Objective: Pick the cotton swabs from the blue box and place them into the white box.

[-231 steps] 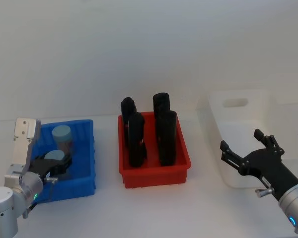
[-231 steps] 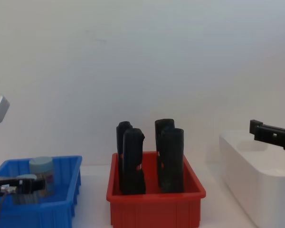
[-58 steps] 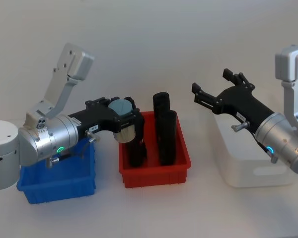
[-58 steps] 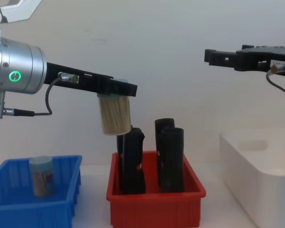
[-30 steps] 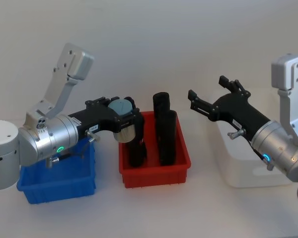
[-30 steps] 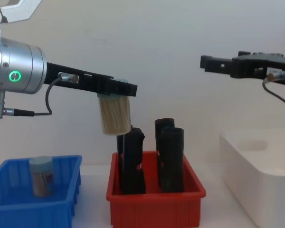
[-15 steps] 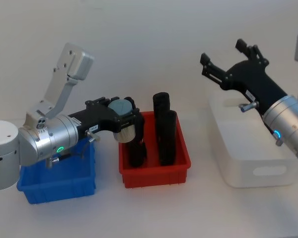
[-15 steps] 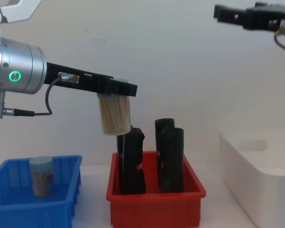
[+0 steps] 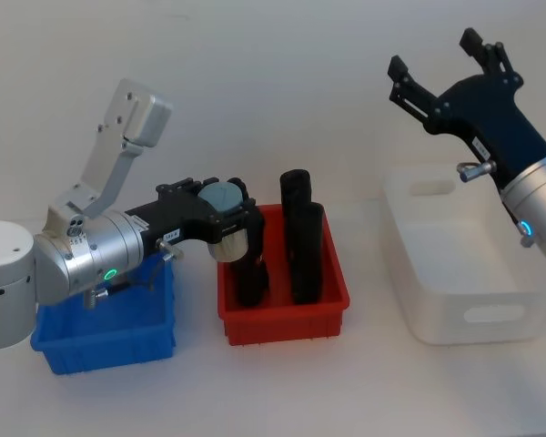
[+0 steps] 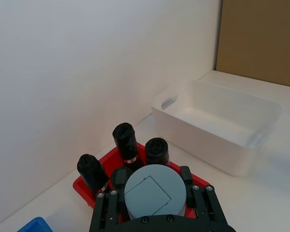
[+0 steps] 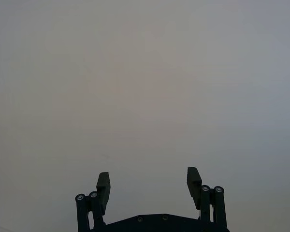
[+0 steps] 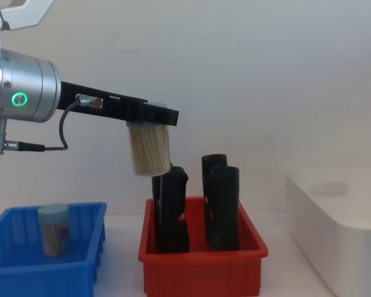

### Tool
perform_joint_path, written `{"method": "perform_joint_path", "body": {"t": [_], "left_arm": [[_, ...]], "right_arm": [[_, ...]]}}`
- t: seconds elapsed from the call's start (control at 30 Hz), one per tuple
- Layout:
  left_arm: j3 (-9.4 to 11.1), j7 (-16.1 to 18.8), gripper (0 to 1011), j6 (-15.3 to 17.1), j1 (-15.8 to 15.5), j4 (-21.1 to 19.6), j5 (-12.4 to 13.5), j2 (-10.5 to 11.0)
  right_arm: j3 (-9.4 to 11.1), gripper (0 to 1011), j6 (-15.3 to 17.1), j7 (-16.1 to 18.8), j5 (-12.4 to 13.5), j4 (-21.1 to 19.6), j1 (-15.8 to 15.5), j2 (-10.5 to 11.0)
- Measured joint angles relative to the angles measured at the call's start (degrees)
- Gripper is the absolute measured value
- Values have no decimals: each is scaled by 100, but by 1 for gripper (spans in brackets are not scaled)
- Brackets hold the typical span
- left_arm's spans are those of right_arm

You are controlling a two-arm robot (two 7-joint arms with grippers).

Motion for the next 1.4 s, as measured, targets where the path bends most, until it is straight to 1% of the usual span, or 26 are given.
{"method": "perform_joint_path", "body": {"t": [0.13,0.37,0.77,0.97,1.3,1.4], "left_arm": [[0,0,670,0,0,0,0,0],[0,0,670,0,0,0,0,0],[0,0,670,0,0,0,0,0],[0,0,670,0,0,0,0,0],[0,0,670,0,0,0,0,0],[0,0,670,0,0,0,0,0]], "right_arm": [[13,1001,-10,-68,14,-59,-53,15],[35,1001,50,-187,112,-183,-204,54],[58,1001,299,-407,357,-585,-628,169],[59,1001,441,-467,451,-714,-776,196],[55,1001,704,-504,568,-776,-864,193],[55,1001,737,-512,578,-777,-863,186]]}}
